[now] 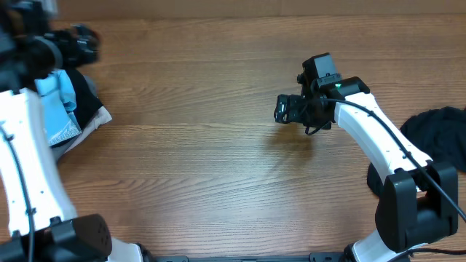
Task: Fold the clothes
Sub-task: 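Release the shirt and withdraw the left gripper from the stack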
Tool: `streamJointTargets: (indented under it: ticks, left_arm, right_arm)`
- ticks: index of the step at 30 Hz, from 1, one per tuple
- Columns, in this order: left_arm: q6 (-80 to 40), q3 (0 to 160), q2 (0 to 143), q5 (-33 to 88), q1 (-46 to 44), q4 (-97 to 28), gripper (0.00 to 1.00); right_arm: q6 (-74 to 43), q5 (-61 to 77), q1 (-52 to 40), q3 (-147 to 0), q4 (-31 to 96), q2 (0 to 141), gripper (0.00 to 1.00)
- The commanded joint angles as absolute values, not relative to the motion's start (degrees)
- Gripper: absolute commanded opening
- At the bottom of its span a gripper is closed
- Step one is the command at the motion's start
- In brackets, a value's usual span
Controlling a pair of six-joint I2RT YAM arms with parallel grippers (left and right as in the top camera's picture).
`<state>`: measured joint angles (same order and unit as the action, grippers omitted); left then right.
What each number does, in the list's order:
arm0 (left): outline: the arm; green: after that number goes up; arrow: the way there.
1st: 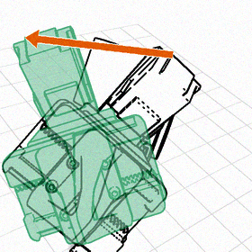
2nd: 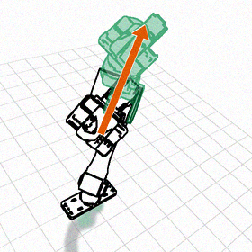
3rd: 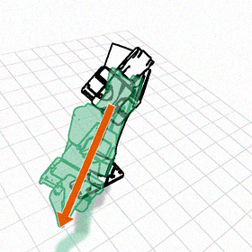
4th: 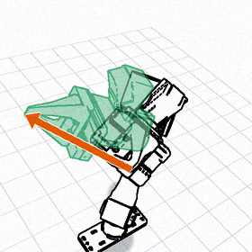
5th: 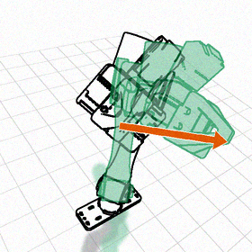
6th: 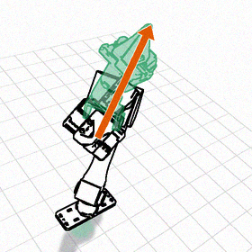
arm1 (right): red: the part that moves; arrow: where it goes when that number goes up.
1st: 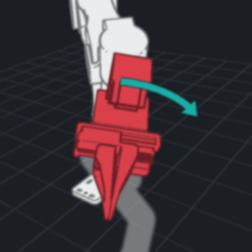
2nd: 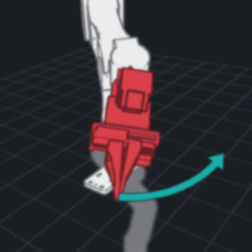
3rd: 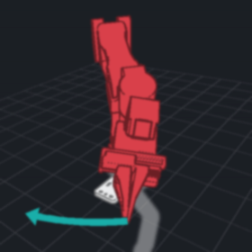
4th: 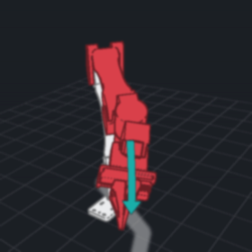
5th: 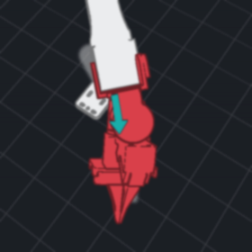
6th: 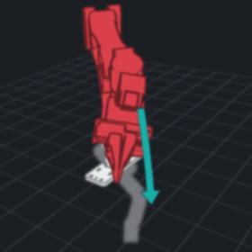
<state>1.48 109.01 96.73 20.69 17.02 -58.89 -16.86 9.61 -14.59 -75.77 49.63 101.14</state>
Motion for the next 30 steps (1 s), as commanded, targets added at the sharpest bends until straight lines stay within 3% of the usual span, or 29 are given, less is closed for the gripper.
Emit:
streamJointTargets:
  ticks: [1,7,12,17,22,30]
  left_arm:
    - [2.8,108.5,98.9,15.4,8.5,-64.3,1.00]
    - [1.7,108.5,99.7,7.2,0.7,-78.3,1.00]
    - [-0.8,108.5,99.6,5.7,1.3,-91.5,1.00]
    - [0.2,107.7,98.9,5.4,1.5,-96.4,1.00]
    - [-0.4,100.1,88.0,5.3,1.5,-90.0,1.00]
    - [-1.0,71.5,55.0,5.1,1.5,-64.7,1.00]
  right_arm:
    - [-13.1,9.8,-12.2,-79.6,48.5,99.9,1.00]
    - [-11.4,10.8,-8.4,-90.0,58.2,99.9,1.00]
    - [-11.4,10.3,-6.3,-94.5,65.7,97.2,1.00]
    - [-11.5,7.3,-6.3,-94.5,67.0,92.7,1.00]
    - [-11.5,3.0,-6.3,-87.5,63.5,82.7,1.00]
    - [-13.8,0.0,-6.3,-57.0,44.6,55.1,1.00]
